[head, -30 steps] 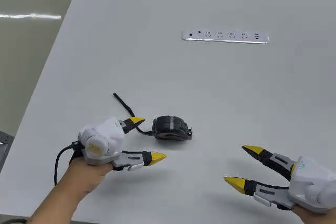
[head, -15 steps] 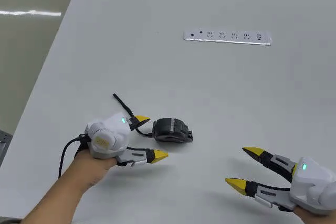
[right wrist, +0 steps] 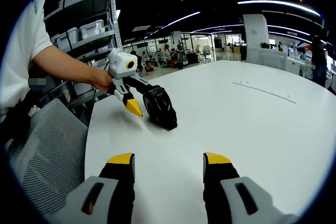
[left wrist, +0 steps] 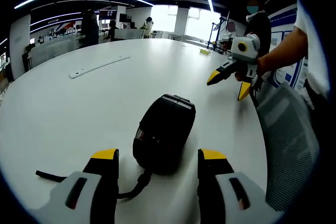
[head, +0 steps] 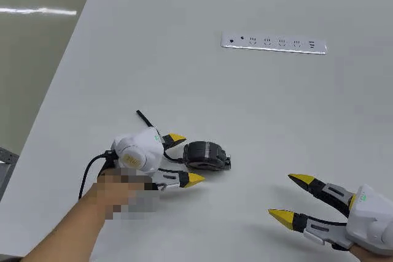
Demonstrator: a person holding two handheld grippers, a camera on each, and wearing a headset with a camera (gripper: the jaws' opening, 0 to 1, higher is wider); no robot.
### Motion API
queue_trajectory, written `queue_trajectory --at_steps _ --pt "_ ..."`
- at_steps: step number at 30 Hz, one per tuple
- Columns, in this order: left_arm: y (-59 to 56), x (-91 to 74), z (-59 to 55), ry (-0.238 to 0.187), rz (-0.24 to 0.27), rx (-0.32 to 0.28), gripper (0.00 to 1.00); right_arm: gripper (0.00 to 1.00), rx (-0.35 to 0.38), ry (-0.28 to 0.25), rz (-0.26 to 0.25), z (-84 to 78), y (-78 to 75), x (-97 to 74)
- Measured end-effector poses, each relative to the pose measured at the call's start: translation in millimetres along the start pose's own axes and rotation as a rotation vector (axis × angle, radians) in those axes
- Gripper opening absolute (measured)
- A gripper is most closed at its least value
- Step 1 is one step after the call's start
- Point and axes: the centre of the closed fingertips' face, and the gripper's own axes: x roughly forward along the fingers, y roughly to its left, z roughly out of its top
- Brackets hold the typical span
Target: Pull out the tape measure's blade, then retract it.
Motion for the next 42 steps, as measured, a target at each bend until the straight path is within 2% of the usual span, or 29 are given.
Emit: queue_trajectory --at_steps 6,14,17,20,22,25,31,42 --pt "-2.7 2.0 -0.7 0.004 -0.021 0.003 0.56 0.51 0.002 -0.002 0.006 1.1 -3.4 3.0" --pt "1.1 7.2 -2.7 0.002 -0.034 0.004 0.51 0.51 0.009 0.007 0.013 -0.5 -6.4 5.7" --pt "3.5 7.4 3.2 -0.028 -0.039 -0.012 0.49 0.5 0.01 0.009 0.013 -1.5 -8.0 5.1" --pt "2.8 8.5 3.2 -0.025 -0.056 -0.009 0.47 0.5 0.01 0.01 0.01 -2.0 -9.1 5.0" --pt "1.4 8.5 7.1 -0.044 -0.072 -0.016 0.44 0.5 0.011 0.01 0.008 -2.1 -10.0 4.6" --pt "2.0 10.3 6.5 -0.034 -0.073 -0.008 0.43 0.5 0.014 0.01 0.006 -2.6 -11.0 4.3" --pt "-3.4 11.2 6.3 -0.026 -0.11 -0.005 0.34 0.5 0.016 0.017 0.005 -5.0 -12.2 4.5" --pt "-3.3 11.6 6.1 -0.031 -0.116 0.022 0.33 0.49 0.016 0.018 0.011 -4.3 -13.5 6.9"
